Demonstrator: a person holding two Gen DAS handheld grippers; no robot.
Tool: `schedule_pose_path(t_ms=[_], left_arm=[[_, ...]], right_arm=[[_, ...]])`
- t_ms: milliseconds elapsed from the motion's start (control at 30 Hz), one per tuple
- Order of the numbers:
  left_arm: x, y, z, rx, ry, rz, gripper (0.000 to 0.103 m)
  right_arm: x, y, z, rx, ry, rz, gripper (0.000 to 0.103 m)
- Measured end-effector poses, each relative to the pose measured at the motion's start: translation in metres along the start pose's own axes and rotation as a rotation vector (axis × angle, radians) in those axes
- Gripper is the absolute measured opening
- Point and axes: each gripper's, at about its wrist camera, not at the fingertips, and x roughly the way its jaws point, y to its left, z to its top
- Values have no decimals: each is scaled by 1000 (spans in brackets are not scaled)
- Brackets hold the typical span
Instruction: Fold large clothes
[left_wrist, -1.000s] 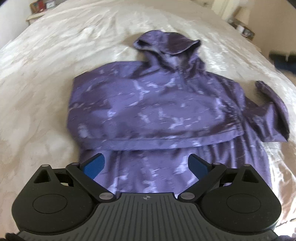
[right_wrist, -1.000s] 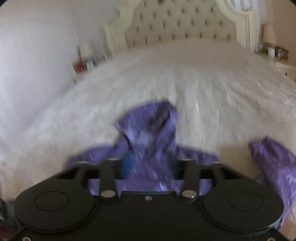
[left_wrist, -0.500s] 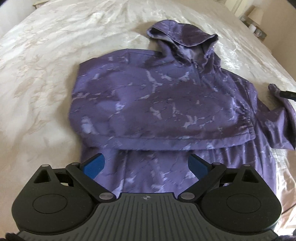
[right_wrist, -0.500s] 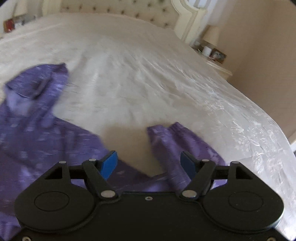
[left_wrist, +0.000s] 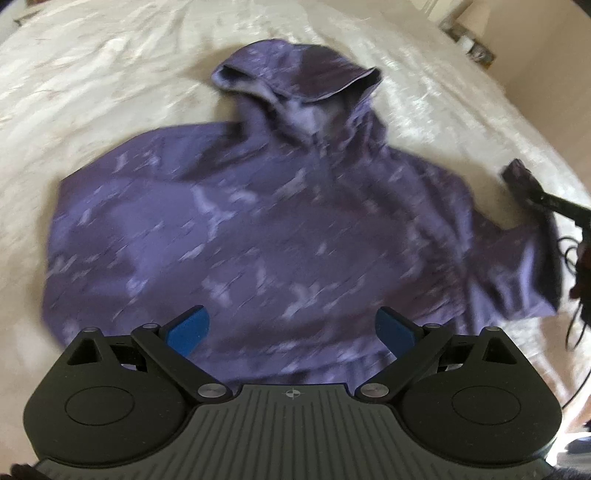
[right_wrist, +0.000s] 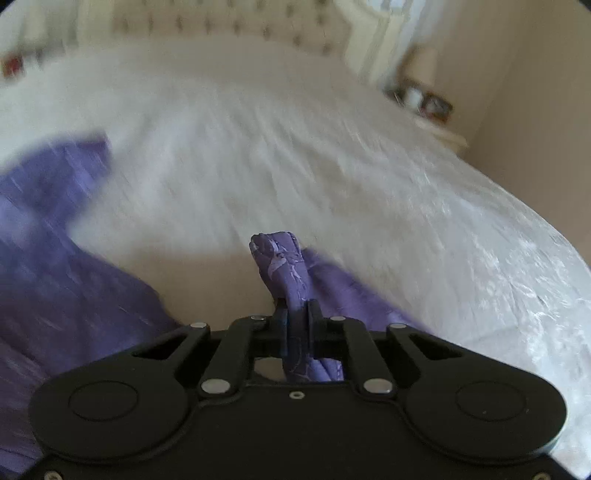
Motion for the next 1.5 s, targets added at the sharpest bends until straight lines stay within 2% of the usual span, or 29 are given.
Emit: schedule_pose_path(t_ms=[167, 300, 400, 633, 700, 867, 900, 967, 1000, 1033, 1100, 1133, 1267, 1367, 1500], left_arm=[[2, -13, 32, -17, -25, -174, 98], [9, -27, 54, -39, -30, -315, 98], [29, -31, 60, -105, 22, -420, 98], [82, -21, 43, -322, 154, -493, 98], [90, -16, 38, -382, 186, -480, 98], [100, -11, 26, -485, 225, -518, 97], [99, -9, 25, -513, 222, -532, 93], [98, -4, 23, -562, 211, -562, 60], [95, -3, 23, -573, 194, -576, 23], [86, -1, 24, -563, 160, -551, 11], [64, 0, 28, -498, 73, -533, 10], [51, 1, 30, -456, 34, -528, 10], [1, 15, 35, -312, -84, -427, 10], [-17, 36, 38, -277, -107, -366, 10], [-26, 57, 37, -207, -91, -288, 10]], right_arm=[[-58, 33, -8, -56, -117, 211, 16], [-84, 80, -34, -182, -124, 332, 16], [-89, 107, -56, -253, -97, 398, 16], [-101, 132, -76, -310, -72, 471, 16], [-104, 133, -77, -303, -73, 475, 16], [-113, 137, -78, -317, -81, 493, 16], [-114, 138, -78, -319, -81, 500, 16], [-117, 141, -77, -324, -78, 518, 17], [-119, 144, -77, -329, -78, 525, 20], [-122, 146, -77, -333, -81, 532, 28], [-127, 148, -76, -328, -81, 557, 31], [-130, 147, -75, -318, -84, 570, 36], [-142, 142, -76, -293, -87, 610, 49], [-142, 136, -82, -265, -44, 628, 52], [-135, 119, -89, -216, 31, 611, 52]])
